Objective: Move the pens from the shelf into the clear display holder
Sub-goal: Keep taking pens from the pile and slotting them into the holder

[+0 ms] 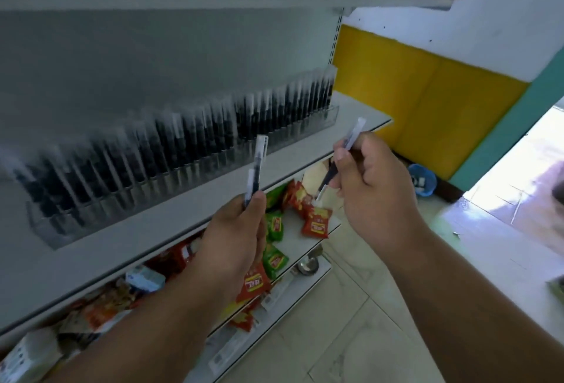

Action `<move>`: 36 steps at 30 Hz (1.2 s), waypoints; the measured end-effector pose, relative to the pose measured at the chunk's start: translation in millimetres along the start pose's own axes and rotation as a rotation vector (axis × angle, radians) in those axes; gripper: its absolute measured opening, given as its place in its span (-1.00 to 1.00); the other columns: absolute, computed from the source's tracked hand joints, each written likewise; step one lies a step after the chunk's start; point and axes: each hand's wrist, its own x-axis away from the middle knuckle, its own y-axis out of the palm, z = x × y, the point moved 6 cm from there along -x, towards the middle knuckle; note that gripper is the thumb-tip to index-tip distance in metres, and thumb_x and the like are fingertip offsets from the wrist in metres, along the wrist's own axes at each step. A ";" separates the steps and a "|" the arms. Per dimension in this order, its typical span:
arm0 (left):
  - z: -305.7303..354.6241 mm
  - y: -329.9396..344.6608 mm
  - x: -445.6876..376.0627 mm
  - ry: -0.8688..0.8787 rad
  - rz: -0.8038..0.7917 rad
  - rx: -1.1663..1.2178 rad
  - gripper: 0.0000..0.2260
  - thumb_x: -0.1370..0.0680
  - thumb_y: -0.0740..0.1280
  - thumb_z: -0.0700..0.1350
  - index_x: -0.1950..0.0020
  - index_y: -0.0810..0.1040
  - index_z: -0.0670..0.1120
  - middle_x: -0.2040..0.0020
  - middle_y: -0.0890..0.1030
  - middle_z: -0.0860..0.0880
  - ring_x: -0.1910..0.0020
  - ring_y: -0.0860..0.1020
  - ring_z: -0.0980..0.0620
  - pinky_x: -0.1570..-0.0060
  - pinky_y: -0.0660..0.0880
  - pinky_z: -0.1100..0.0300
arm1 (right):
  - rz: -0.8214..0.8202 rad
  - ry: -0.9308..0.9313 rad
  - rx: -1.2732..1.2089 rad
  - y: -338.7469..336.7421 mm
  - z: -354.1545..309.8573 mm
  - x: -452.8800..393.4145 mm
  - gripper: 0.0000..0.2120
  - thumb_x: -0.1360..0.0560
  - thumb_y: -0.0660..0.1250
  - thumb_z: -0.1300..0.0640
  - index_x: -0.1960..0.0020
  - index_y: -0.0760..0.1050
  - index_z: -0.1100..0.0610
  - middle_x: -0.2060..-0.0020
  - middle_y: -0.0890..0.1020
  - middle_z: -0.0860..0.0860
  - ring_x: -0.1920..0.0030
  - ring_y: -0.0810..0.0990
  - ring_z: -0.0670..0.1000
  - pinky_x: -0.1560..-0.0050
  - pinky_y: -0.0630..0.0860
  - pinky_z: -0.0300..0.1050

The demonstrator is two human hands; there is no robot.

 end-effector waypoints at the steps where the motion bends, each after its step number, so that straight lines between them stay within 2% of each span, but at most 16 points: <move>1: 4.4 10.3 -10.9 0.001 -0.019 0.013 -0.65 -0.66 0.19 0.03 0.30 0.26 -0.01 0.46 0.22 0.03 0.53 0.11 0.06 0.52 0.08 0.25 | 0.005 0.014 0.015 -5.3 8.5 -12.6 -0.86 -0.63 0.20 0.02 -0.02 0.46 0.07 0.29 0.60 0.00 0.27 0.61 -0.01 0.20 0.56 0.15; 5: 15.3 43.5 -44.7 -0.017 -0.042 0.026 -0.64 -0.66 0.19 0.02 0.31 0.25 -0.02 0.48 0.21 0.04 0.52 0.10 0.06 0.53 0.07 0.24 | 0.048 0.036 -0.004 -22.2 43.3 -62.3 -0.97 -0.59 0.29 0.08 -0.02 0.46 0.01 0.28 0.62 -0.09 0.23 0.64 -0.08 0.16 0.61 0.12; 9: 17.8 63.9 -76.5 -0.012 0.013 0.055 -0.64 -0.65 0.22 0.01 0.32 0.28 -0.01 0.47 0.22 0.03 0.52 0.10 0.05 0.48 0.03 0.20 | -0.018 -0.039 -0.004 -9.4 79.8 -111.3 -0.94 -0.60 0.30 0.09 -0.07 0.45 0.00 0.23 0.62 -0.10 0.20 0.63 -0.09 0.16 0.59 0.05; 11: 18.2 73.0 -92.3 -0.011 0.067 0.087 -0.68 -0.65 0.22 -0.01 0.28 0.27 -0.04 0.47 0.23 0.04 0.53 0.10 0.07 0.50 0.04 0.22 | -0.072 -0.114 -0.011 2.0 97.9 -140.1 -0.92 -0.61 0.29 0.09 -0.08 0.44 0.05 0.22 0.61 -0.08 0.21 0.60 -0.14 0.20 0.55 -0.08; 12: 18.3 77.6 -99.5 -0.010 0.105 0.102 -0.69 -0.66 0.22 -0.03 0.26 0.27 -0.05 0.48 0.23 0.05 0.53 0.11 0.07 0.53 0.06 0.24 | -0.094 -0.159 0.005 7.3 105.7 -155.4 -0.90 -0.61 0.28 0.08 -0.08 0.44 0.08 0.23 0.60 -0.06 0.24 0.57 -0.17 0.25 0.51 -0.22; 13: 18.3 82.1 -107.3 -0.002 0.152 0.119 -0.70 -0.66 0.22 -0.04 0.24 0.27 -0.06 0.48 0.23 0.05 0.53 0.11 0.07 0.55 0.08 0.26 | -0.119 -0.199 0.030 13.2 112.6 -172.4 -0.88 -0.61 0.27 0.08 -0.07 0.43 0.12 0.26 0.57 -0.04 0.28 0.53 -0.22 0.32 0.41 -0.37; 14: 18.6 86.2 -113.4 0.005 0.193 0.136 -0.71 -0.66 0.21 -0.05 0.23 0.27 -0.07 0.48 0.22 0.05 0.53 0.10 0.07 0.57 0.09 0.28 | -0.142 -0.227 0.045 18.7 118.5 -187.6 -0.87 -0.61 0.27 0.08 -0.06 0.42 0.14 0.29 0.54 -0.04 0.30 0.50 -0.25 0.37 0.33 -0.43; 17: 17.0 105.4 -127.3 0.007 0.298 0.197 -0.73 -0.66 0.21 -0.05 0.21 0.27 -0.08 0.47 0.23 0.04 0.53 0.10 0.07 0.57 0.09 0.28 | -0.245 -0.310 -0.062 34.3 131.1 -224.8 -0.90 -0.62 0.26 0.13 -0.01 0.39 0.16 0.30 0.50 -0.04 0.29 0.51 -0.18 0.35 0.35 -0.31; 21: 11.3 130.7 -139.2 0.020 0.406 0.247 -0.74 -0.67 0.20 -0.04 0.18 0.28 -0.08 0.46 0.23 0.03 0.53 0.11 0.07 0.58 0.11 0.26 | -0.347 -0.453 -0.132 53.6 137.3 -254.0 -0.92 -0.61 0.24 0.19 0.03 0.37 0.18 0.30 0.48 -0.04 0.29 0.47 -0.10 0.35 0.29 -0.37; 25: 1.9 143.6 -138.9 0.019 0.488 0.323 -0.76 -0.67 0.20 -0.04 0.17 0.32 -0.08 0.45 0.24 0.03 0.54 0.12 0.07 0.57 0.10 0.25 | -0.493 -0.462 -0.061 77.0 140.4 -265.8 -0.90 -0.62 0.23 0.13 0.01 0.39 0.17 0.20 0.55 0.04 0.23 0.52 0.01 0.25 0.41 -0.14; 28: 0.2 146.5 -137.1 0.038 0.538 0.328 -0.74 -0.67 0.20 -0.05 0.20 0.34 -0.08 0.46 0.25 0.03 0.55 0.13 0.07 0.55 0.08 0.23 | -0.518 -0.470 -0.056 82.1 140.7 -270.1 -0.86 -0.62 0.23 0.12 0.08 0.33 0.14 0.31 0.47 0.00 0.33 0.43 -0.05 0.35 0.31 -0.15; 32: 2.5 148.3 -140.2 0.054 0.569 0.326 -0.74 -0.67 0.19 -0.06 0.21 0.33 -0.08 0.45 0.24 0.01 0.55 0.14 0.05 0.57 0.10 0.24 | -0.514 -0.488 -0.103 81.6 135.9 -275.9 -0.90 -0.61 0.24 0.13 0.05 0.38 0.14 0.23 0.55 0.02 0.24 0.51 0.03 0.24 0.44 -0.10; 36: 3.7 155.5 -145.8 0.065 0.549 0.355 -0.73 -0.67 0.19 -0.06 0.21 0.33 -0.08 0.44 0.23 0.01 0.53 0.12 0.05 0.56 0.07 0.23 | -0.628 -0.475 0.032 97.2 151.5 -265.9 -0.78 -0.62 0.24 0.08 0.16 0.29 0.10 0.33 0.47 -0.01 0.30 0.47 0.03 0.24 0.47 -0.05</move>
